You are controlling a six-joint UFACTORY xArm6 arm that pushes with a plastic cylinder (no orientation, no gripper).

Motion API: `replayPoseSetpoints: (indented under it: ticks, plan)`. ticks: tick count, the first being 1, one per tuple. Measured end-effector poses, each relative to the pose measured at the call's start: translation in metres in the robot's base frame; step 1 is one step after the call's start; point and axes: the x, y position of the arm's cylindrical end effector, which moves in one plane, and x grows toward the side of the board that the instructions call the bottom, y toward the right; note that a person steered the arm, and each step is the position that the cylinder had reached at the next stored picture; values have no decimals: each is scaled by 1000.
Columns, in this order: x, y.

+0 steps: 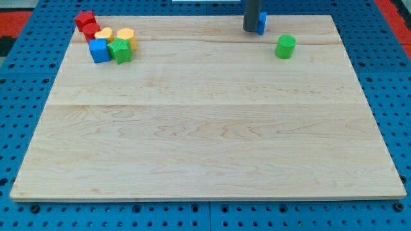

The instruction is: Move your arm to the top left

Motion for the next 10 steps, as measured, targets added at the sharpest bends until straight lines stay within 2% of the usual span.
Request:
replayPoseSetpoints:
  ticks: [2,6,10]
  plan:
    - [-11,-34]
    - [-26,-168]
    - [-26,-181]
